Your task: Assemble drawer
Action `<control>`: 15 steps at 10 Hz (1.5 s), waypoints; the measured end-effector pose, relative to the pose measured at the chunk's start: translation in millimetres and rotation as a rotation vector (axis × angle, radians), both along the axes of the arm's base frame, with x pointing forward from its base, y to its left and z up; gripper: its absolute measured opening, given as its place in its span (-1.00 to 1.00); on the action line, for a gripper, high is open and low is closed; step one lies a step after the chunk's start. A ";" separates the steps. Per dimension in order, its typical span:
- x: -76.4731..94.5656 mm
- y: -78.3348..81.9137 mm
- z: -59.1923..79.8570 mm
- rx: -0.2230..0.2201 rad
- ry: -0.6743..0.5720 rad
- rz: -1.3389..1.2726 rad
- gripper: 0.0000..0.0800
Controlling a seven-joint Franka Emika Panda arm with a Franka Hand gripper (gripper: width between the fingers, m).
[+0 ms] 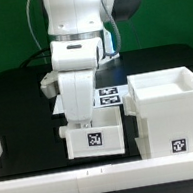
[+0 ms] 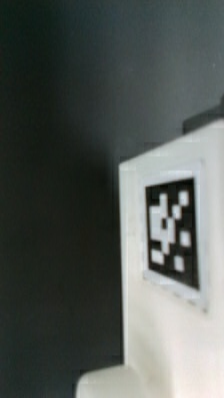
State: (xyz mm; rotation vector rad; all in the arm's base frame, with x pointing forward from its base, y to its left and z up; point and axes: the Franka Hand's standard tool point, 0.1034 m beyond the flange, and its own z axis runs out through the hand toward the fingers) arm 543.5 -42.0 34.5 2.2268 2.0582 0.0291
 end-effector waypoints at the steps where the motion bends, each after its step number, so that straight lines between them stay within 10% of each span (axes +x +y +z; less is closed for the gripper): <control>1: -1.2 0.2 -1.4 0.001 -0.006 0.000 -0.90; 15: -2.6 18.5 -12.8 -0.004 0.177 0.066 -0.90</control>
Offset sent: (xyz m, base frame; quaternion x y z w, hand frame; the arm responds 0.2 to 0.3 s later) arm 0.0077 0.0001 0.0036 0.0100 -0.0360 -0.0040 0.9993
